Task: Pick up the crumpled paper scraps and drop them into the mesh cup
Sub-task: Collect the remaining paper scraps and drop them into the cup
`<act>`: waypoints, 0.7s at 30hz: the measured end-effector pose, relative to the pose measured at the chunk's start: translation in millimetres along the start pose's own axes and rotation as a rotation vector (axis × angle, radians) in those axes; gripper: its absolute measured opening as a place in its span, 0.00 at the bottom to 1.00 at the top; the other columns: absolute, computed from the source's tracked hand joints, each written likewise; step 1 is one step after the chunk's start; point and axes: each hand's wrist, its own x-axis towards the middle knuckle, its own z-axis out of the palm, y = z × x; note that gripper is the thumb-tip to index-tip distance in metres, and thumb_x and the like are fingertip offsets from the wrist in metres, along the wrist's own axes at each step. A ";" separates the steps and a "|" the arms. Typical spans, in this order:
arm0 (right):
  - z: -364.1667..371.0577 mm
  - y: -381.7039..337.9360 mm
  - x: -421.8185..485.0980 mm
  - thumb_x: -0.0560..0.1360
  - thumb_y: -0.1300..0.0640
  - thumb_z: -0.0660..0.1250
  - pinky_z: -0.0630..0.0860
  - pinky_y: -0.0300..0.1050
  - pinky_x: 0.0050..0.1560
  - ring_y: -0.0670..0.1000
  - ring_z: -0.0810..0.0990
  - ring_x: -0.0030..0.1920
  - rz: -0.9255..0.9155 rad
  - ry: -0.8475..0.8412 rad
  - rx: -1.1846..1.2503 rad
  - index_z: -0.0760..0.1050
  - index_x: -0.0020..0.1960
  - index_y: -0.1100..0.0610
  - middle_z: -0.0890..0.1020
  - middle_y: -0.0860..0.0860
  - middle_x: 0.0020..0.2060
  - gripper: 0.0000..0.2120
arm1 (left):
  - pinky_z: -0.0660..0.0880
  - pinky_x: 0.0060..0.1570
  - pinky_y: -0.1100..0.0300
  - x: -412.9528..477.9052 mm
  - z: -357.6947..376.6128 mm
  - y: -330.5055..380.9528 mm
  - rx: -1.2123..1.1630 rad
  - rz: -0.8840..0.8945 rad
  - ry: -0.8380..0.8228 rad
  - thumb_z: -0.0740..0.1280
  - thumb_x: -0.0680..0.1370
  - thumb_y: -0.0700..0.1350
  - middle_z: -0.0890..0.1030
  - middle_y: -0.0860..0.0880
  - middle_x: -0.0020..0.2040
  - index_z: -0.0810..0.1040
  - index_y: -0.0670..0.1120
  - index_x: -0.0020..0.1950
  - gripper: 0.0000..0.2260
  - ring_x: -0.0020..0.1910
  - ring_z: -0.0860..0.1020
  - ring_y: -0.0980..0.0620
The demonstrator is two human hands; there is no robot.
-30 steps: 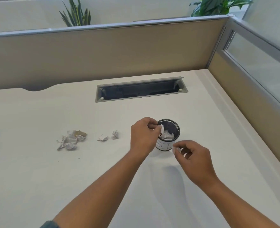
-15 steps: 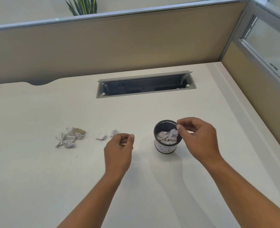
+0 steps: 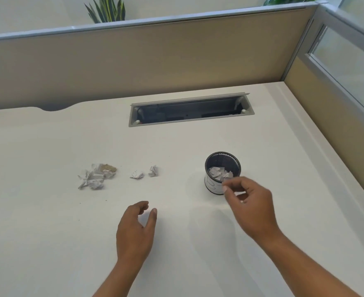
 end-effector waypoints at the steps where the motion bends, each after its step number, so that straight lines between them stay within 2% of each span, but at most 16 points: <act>1: 6.8 3.1 -8.9 0.72 0.64 0.73 0.75 0.30 0.36 0.42 0.83 0.39 0.004 -0.030 -0.025 0.82 0.42 0.46 0.85 0.38 0.41 0.12 | 0.73 0.51 0.58 -1.6 -2.9 -5.3 0.036 0.017 0.002 0.70 0.77 0.49 0.79 0.57 0.54 0.78 0.52 0.57 0.10 0.53 0.78 0.56; 3: 20.9 11.5 -27.4 0.72 0.63 0.73 0.75 0.29 0.37 0.40 0.82 0.41 0.018 -0.108 -0.089 0.81 0.42 0.44 0.84 0.36 0.42 0.13 | 0.75 0.52 0.54 -3.3 -9.9 -16.9 0.105 0.064 0.010 0.70 0.77 0.48 0.80 0.56 0.54 0.78 0.49 0.58 0.11 0.51 0.78 0.55; 5: 35.1 22.4 -45.9 0.72 0.62 0.73 0.78 0.34 0.45 0.39 0.82 0.46 0.017 -0.213 -0.189 0.81 0.44 0.45 0.84 0.36 0.43 0.11 | 0.76 0.54 0.50 -4.4 -18.2 -31.5 0.181 0.130 0.008 0.71 0.76 0.47 0.81 0.53 0.53 0.80 0.47 0.56 0.10 0.50 0.79 0.51; 7: 48.8 33.2 -62.4 0.72 0.62 0.72 0.77 0.41 0.56 0.40 0.80 0.53 -0.003 -0.304 -0.317 0.81 0.48 0.46 0.82 0.36 0.51 0.11 | 0.75 0.57 0.50 -5.1 -27.1 -49.8 0.246 0.170 -0.001 0.72 0.75 0.45 0.81 0.52 0.55 0.81 0.46 0.56 0.10 0.55 0.80 0.48; 9: 61.4 41.2 -74.6 0.71 0.62 0.73 0.71 0.41 0.64 0.45 0.78 0.61 -0.031 -0.329 -0.412 0.82 0.52 0.49 0.79 0.39 0.57 0.13 | 0.70 0.64 0.51 -6.0 -37.5 -70.1 0.296 0.177 0.003 0.74 0.74 0.45 0.81 0.50 0.62 0.81 0.46 0.58 0.13 0.64 0.77 0.47; 11: 75.5 44.0 -82.7 0.71 0.61 0.74 0.66 0.42 0.68 0.47 0.74 0.68 -0.071 -0.340 -0.478 0.81 0.57 0.50 0.77 0.40 0.62 0.16 | 0.66 0.67 0.51 -6.1 -50.9 -90.7 0.327 0.189 0.020 0.74 0.74 0.47 0.77 0.50 0.68 0.80 0.46 0.61 0.16 0.71 0.71 0.48; 13: 92.7 43.1 -87.4 0.72 0.57 0.73 0.66 0.49 0.70 0.49 0.68 0.73 -0.117 -0.378 -0.564 0.78 0.63 0.50 0.73 0.43 0.68 0.19 | 0.63 0.71 0.51 -2.9 -67.0 -110.4 0.339 0.205 0.022 0.69 0.77 0.52 0.73 0.51 0.72 0.78 0.47 0.65 0.19 0.74 0.67 0.49; 16: 120.2 36.4 -87.9 0.75 0.47 0.65 0.58 0.51 0.75 0.49 0.58 0.77 -0.168 -0.414 -0.710 0.70 0.71 0.46 0.64 0.43 0.75 0.24 | 0.58 0.73 0.53 10.1 -89.3 -133.8 0.365 0.258 -0.009 0.59 0.78 0.59 0.70 0.54 0.74 0.75 0.49 0.68 0.23 0.75 0.64 0.52; 18: 137.0 30.6 -85.0 0.76 0.44 0.60 0.53 0.51 0.76 0.49 0.55 0.78 -0.168 -0.423 -0.757 0.67 0.73 0.46 0.63 0.44 0.76 0.26 | 0.59 0.74 0.53 24.3 -99.9 -142.8 0.363 0.285 -0.024 0.61 0.78 0.58 0.70 0.54 0.74 0.76 0.50 0.68 0.21 0.75 0.64 0.53; 21: 152.2 26.8 -83.0 0.76 0.42 0.53 0.53 0.53 0.76 0.50 0.54 0.79 -0.204 -0.409 -0.874 0.64 0.75 0.46 0.61 0.45 0.77 0.28 | 0.64 0.71 0.50 53.0 -110.4 -146.7 0.320 0.274 0.015 0.70 0.76 0.51 0.75 0.51 0.70 0.79 0.47 0.63 0.17 0.72 0.69 0.50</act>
